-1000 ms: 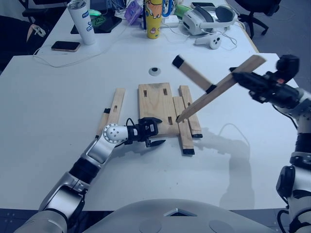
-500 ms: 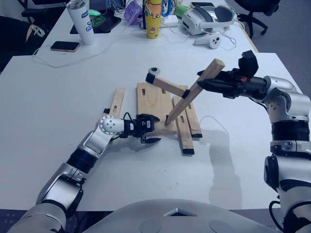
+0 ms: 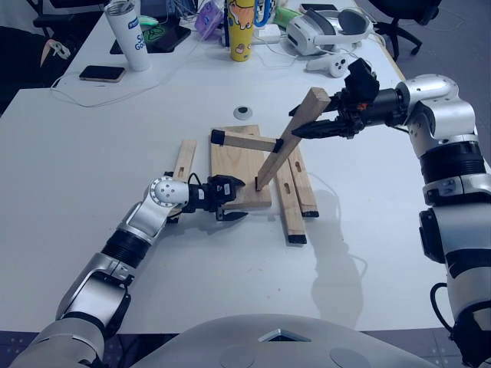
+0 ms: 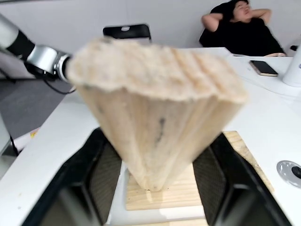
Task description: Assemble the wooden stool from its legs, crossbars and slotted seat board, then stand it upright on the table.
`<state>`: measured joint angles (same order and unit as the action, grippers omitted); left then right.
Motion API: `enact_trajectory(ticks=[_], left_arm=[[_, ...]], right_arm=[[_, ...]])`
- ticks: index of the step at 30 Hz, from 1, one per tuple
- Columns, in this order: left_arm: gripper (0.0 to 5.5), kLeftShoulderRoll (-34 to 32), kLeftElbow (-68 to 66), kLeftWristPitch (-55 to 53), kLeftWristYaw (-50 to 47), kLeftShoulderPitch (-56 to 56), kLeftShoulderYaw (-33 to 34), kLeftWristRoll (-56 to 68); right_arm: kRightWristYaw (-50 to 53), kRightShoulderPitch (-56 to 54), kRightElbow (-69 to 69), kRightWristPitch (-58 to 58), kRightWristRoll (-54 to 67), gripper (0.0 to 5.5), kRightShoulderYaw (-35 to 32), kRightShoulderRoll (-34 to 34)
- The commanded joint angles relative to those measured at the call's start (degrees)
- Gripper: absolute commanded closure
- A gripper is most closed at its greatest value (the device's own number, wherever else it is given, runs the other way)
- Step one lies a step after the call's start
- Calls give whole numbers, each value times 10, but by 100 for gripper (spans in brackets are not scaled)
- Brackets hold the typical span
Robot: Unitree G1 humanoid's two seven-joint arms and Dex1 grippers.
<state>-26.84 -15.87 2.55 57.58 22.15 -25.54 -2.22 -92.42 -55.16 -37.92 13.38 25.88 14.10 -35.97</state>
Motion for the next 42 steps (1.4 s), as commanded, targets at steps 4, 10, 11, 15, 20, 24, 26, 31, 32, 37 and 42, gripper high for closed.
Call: enact_trajectory(ticks=[4, 10, 11, 15, 20, 24, 26, 31, 32, 37, 42], left_arm=[[141, -5, -27, -13, 14, -21, -18, -20], [141, 0, -10, -20, 8, -36, -19, -16], [141, 1, -6, -22, 6, -40, -18, -15], [141, 11, 4, -34, -9, -56, -16, -11], [141, 23, 19, -54, -27, -68, -12, -7], [141, 24, 25, -62, -34, -81, -12, -7], [141, 23, 24, -63, -36, -84, -10, -6], [141, 23, 13, -63, -35, -75, -10, -7], [141, 22, 11, -62, -35, -74, -10, -8], [141, 20, 7, -60, -34, -77, -10, -9], [141, 25, 12, -68, -41, -83, -5, -4]], right_arm=[[-1, -11, -7, -69, -23, 343, 96, -28], [-1, 15, -1, -80, -17, 343, 132, -41], [-1, 20, -7, -79, -22, 343, 131, -37], [2, 53, -36, -81, -44, 343, 112, -13], [34, 161, 57, -91, -52, 343, 94, -45], [51, 194, 63, -71, -37, 343, 71, -31], [63, 180, 32, -66, -38, 343, 64, -10], [88, 167, -10, -84, -63, 343, 65, 29], [90, 170, -3, -84, -63, 343, 65, 33], [80, 202, 24, -99, -86, 343, 90, 25], [91, 254, 75, -94, -90, 343, 111, 19]])
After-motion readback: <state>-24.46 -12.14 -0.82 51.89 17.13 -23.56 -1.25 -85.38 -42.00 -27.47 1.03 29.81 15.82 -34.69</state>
